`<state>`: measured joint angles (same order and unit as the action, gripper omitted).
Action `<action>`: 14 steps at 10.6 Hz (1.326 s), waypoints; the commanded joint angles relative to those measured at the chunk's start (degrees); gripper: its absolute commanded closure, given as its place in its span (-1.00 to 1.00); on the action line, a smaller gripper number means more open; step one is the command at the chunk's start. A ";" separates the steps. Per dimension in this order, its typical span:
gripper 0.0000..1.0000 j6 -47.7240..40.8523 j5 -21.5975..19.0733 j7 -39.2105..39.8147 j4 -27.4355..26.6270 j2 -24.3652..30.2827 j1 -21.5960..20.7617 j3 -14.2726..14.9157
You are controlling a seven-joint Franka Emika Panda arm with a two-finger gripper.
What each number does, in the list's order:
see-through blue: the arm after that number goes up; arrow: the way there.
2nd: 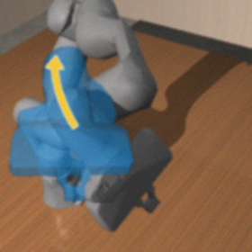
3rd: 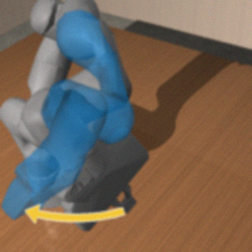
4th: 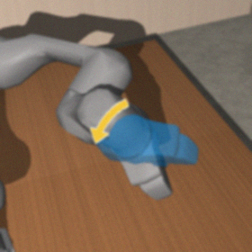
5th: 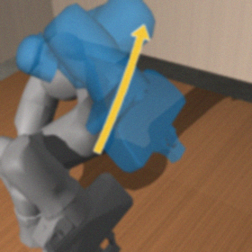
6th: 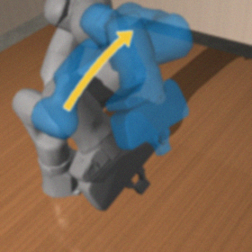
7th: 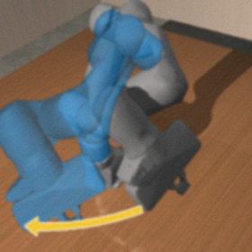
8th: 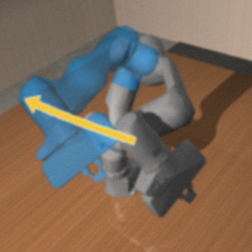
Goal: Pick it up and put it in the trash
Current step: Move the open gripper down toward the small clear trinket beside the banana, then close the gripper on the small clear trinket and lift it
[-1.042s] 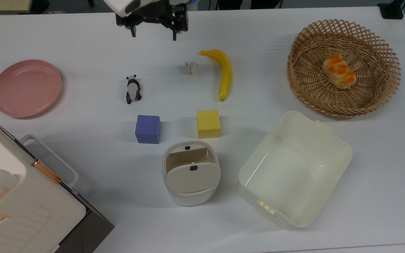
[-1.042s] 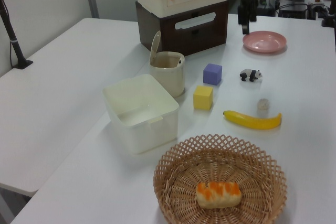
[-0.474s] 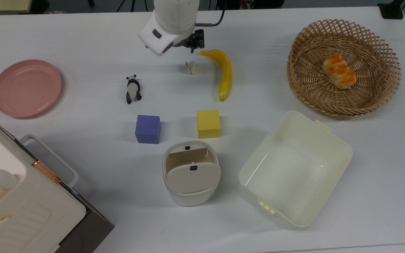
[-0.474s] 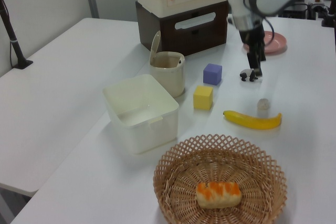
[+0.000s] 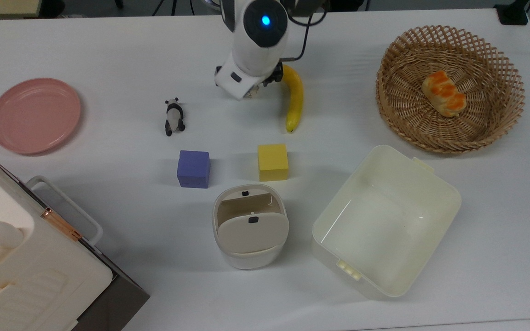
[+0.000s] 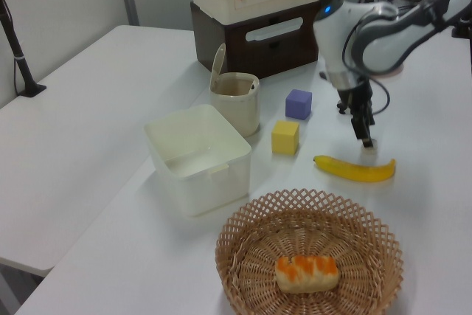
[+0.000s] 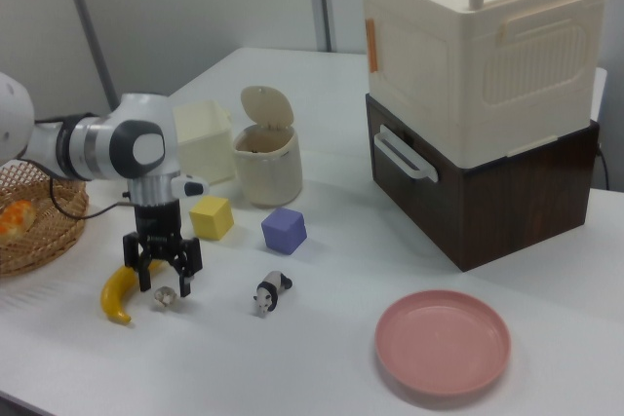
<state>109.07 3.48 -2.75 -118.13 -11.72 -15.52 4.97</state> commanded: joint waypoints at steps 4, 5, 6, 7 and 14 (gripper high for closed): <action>0.98 1.50 0.21 0.11 0.09 -1.29 -1.26 0.48; 1.00 1.50 0.21 0.02 0.70 -1.11 -0.91 0.48; 1.00 1.59 0.21 0.02 2.53 -1.20 -0.65 0.48; 1.00 1.85 0.29 0.02 4.81 -1.55 -0.56 0.48; 0.99 13.15 -0.14 -0.15 25.48 -9.28 4.36 0.57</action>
<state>117.02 3.49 -2.76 -98.29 -17.94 -12.38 5.31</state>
